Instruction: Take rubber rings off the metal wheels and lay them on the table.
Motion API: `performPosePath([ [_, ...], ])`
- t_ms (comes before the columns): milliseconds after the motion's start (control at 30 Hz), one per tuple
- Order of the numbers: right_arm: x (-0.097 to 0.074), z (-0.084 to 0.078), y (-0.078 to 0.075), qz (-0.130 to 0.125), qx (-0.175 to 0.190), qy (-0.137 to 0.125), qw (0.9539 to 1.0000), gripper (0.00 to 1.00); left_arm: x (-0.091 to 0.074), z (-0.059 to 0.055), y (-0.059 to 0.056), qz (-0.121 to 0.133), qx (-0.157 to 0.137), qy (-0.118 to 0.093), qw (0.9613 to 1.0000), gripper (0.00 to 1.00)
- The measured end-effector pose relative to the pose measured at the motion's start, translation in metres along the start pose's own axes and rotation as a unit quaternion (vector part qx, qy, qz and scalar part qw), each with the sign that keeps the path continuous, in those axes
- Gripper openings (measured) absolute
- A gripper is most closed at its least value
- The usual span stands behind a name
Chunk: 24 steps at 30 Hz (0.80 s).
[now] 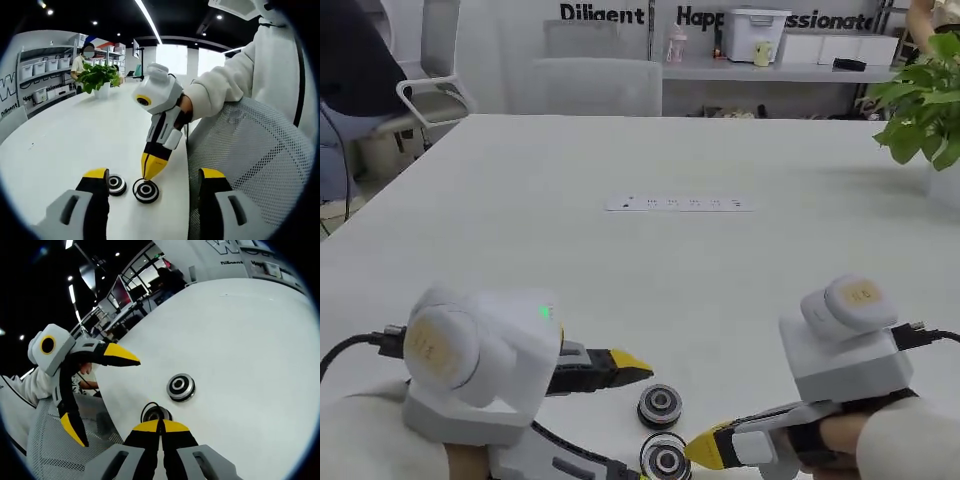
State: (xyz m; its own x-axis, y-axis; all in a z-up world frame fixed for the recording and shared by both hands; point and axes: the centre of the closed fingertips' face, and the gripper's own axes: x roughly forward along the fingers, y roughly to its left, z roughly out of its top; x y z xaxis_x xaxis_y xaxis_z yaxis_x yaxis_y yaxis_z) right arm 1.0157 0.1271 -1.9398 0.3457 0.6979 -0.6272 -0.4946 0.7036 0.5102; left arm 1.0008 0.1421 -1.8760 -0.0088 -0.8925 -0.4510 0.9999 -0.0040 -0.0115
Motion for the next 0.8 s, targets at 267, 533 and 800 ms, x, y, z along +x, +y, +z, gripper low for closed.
performPosePath([
  [267,0.0,0.0,0.0,0.0,0.0,0.001,1.0,0.0,-0.021,0.002,0.001,0.021,0.012,-0.004,0.9997,0.72],
  [533,-0.001,0.002,-0.001,-0.001,0.003,-0.003,1.0,0.0,-0.04,0.004,0.005,0.05,-0.011,-0.023,0.9984,0.83],
  [800,-0.001,0.002,-0.001,-0.001,0.003,-0.002,1.0,0.0,-0.063,-0.006,0.01,0.086,-0.047,-0.037,0.9945,0.91],
])
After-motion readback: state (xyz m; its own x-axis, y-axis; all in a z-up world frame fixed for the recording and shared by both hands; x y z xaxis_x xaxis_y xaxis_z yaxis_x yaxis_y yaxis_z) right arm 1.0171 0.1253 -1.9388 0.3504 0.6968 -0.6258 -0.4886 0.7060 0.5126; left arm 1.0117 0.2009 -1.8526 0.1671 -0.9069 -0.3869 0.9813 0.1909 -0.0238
